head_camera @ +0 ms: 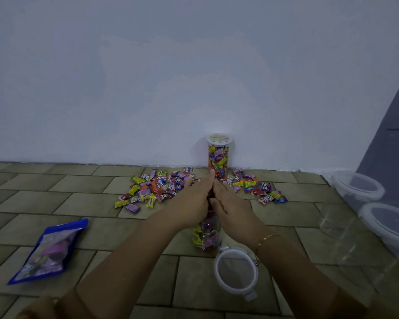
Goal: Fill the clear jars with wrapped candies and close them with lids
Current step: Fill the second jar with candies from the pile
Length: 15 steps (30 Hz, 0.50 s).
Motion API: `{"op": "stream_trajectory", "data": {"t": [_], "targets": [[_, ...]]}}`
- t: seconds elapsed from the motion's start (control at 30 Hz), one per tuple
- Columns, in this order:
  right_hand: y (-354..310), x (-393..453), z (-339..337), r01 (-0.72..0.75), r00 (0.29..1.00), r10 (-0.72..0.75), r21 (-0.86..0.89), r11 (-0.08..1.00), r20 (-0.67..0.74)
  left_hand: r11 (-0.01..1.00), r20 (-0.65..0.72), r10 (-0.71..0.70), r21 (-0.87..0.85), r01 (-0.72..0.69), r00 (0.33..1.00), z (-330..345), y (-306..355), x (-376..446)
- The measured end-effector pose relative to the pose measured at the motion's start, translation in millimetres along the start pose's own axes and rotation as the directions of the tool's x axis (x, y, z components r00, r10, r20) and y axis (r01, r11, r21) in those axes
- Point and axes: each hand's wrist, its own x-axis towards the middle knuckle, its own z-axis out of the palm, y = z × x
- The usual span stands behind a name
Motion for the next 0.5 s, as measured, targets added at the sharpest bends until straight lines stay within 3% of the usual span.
{"op": "stream_trajectory", "data": {"t": [0.07,0.13,0.2,0.27,0.37,0.43,0.5], "targets": [[1,1,2,0.02,0.999,-0.017,0.065,0.998,-0.052,1.0,0.025,-0.001,0.019,0.0,1.0,1,-3,1],[0,0,0,0.016,0.998,0.002,0.3,0.954,-0.06,0.999,0.017,0.026,-0.031,-0.026,1.0,-1,-4,0],[-4,-5,-1,-0.031,0.992,0.094,0.542,0.84,-0.089,0.987,-0.04,0.056,-0.152,-0.061,0.998,-3,-7,-7],[-5,-9,-3,-0.043,0.955,0.213,0.613,0.789,-0.207,0.958,-0.118,0.065,-0.272,-0.095,0.991,-5,-10,-14],[9,-15,-1,-0.251,0.896,0.377,0.433,0.866,-0.235,0.909,-0.217,0.052,-0.394,-0.136,0.975,-8,-18,-20],[23,-21,3,-0.481,0.868,0.493,0.153,0.863,-0.055,0.879,-0.262,0.023,-0.455,-0.145,0.965,-9,-23,-24],[33,-31,12,-0.554,0.797,0.584,-0.198,0.809,0.156,0.883,-0.29,0.026,-0.441,-0.158,0.957,-10,-28,-29]]}}
